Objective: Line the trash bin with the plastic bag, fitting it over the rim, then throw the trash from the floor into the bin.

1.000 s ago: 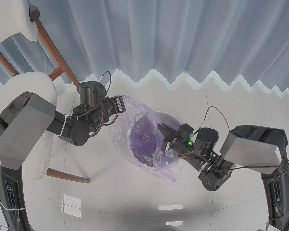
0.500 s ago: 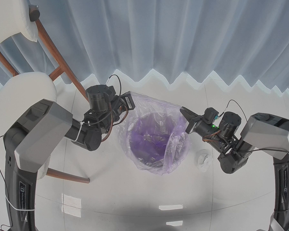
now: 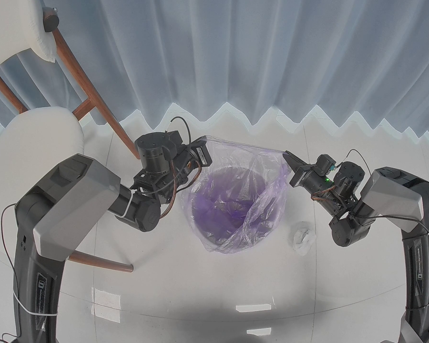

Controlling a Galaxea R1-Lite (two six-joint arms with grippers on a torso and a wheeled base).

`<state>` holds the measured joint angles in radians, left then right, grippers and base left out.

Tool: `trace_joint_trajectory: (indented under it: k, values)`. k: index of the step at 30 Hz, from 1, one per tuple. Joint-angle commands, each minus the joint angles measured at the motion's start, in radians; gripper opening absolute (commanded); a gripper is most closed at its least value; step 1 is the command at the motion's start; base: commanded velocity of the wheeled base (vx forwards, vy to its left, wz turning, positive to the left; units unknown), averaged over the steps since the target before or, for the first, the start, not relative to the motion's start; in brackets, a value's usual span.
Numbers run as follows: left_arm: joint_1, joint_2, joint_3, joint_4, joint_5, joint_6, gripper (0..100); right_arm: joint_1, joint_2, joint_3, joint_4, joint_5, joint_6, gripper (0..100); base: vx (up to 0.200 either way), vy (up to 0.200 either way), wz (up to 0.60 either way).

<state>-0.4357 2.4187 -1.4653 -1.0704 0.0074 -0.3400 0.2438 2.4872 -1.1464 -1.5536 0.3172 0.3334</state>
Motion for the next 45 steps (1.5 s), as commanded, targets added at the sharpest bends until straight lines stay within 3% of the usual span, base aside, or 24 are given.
trace_joint_trajectory:
  k: [1, 9, 10, 12, 13, 19, 22, 28, 33, 41, 45]
  values:
    - [-0.005, 0.022, -0.001, -0.017, -0.024, -0.001, 0, -0.024, 0.053, -0.044, -0.014, -0.003, 0.013, 0, 0.0, 0.0, 0.0]
    - [-0.006, 0.065, 0.002, -0.042, -0.037, 0.006, 0, -0.06, 0.068, -0.047, -0.014, -0.001, 0.019, 0, 0.0, 0.0, 0.0]
    - [-0.006, 0.068, 0.005, -0.042, -0.038, 0.007, 0, -0.063, 0.068, -0.049, -0.016, -0.001, 0.026, 100, 0.0, 0.0, 0.0]
    - [-0.005, 0.068, 0.008, -0.043, -0.04, 0.007, 0, -0.07, 0.056, -0.042, -0.017, -0.001, 0.039, 100, 0.0, 0.0, 0.0]
    - [-0.003, 0.068, 0.007, -0.048, -0.04, 0.007, 100, -0.07, 0.041, -0.038, -0.017, -0.001, 0.061, 100, 0.0, 0.0, 0.0]
    - [-0.008, 0.065, -0.009, -0.128, -0.04, 0.004, 100, -0.069, -0.119, 0.134, -0.017, 0.036, 0.141, 100, 0.0, 0.0, 0.0]
    - [-0.026, 0.06, -0.004, -0.14, -0.04, 0.003, 100, -0.057, -0.195, 0.312, -0.014, 0.094, 0.105, 100, 0.0, 0.0, 0.0]
    - [-0.038, 0.066, -0.001, -0.152, -0.04, 0.004, 100, -0.011, -0.245, 0.476, -0.013, 0.097, -0.022, 100, 0.0, 0.0, 0.0]
    - [-0.041, 0.065, 0.013, -0.163, -0.041, 0.004, 100, 0.014, -0.228, 0.496, -0.013, 0.092, -0.099, 100, 0.0, 0.0, 0.0]
    - [-0.046, 0.054, 0.059, -0.172, -0.063, 0.006, 100, 0.069, -0.214, 0.494, -0.013, 0.082, -0.1, 100, 0.0, 0.0, 0.0]
    - [-0.046, 0.054, 0.059, -0.171, -0.063, 0.007, 100, 0.106, -0.171, 0.436, -0.013, 0.029, -0.1, 100, 0.0, 0.0, 0.0]
